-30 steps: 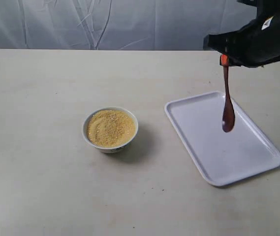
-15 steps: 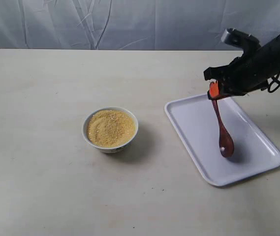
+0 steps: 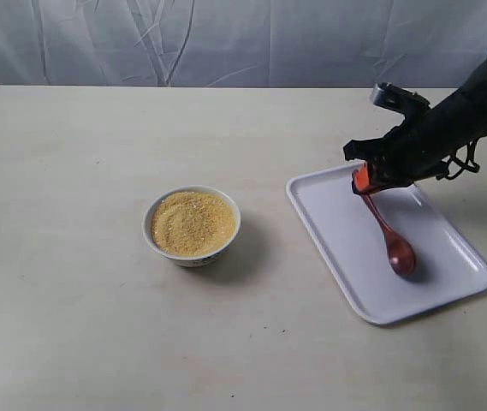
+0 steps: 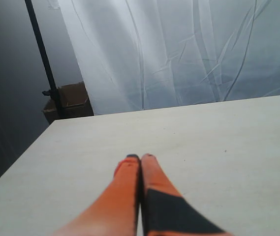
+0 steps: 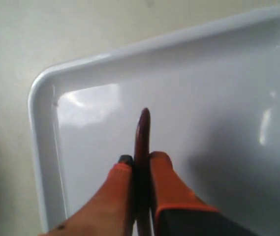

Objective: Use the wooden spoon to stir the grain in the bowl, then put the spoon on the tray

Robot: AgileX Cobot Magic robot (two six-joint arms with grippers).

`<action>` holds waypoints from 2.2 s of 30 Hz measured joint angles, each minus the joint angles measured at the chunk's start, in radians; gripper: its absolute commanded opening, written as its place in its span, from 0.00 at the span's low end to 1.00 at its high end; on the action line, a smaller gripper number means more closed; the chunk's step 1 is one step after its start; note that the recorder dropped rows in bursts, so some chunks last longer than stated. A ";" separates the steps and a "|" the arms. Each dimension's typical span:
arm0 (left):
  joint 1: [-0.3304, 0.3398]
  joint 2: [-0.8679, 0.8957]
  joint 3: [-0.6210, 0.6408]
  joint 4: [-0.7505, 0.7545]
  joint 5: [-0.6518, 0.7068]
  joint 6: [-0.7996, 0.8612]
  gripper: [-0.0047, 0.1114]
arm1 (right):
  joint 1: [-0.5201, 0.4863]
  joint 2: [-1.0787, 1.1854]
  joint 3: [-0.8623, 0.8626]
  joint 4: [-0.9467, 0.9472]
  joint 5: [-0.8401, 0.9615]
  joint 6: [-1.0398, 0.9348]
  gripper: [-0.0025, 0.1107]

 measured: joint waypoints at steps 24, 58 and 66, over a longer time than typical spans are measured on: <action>0.000 0.000 0.000 0.000 0.000 0.000 0.04 | 0.000 0.032 -0.002 -0.012 -0.027 -0.004 0.31; 0.000 0.000 0.000 0.000 0.000 0.000 0.04 | 0.000 -0.420 0.047 -0.359 0.151 0.323 0.02; 0.000 0.000 0.000 0.000 0.000 0.000 0.04 | 0.000 -0.663 0.269 -0.420 0.053 0.400 0.02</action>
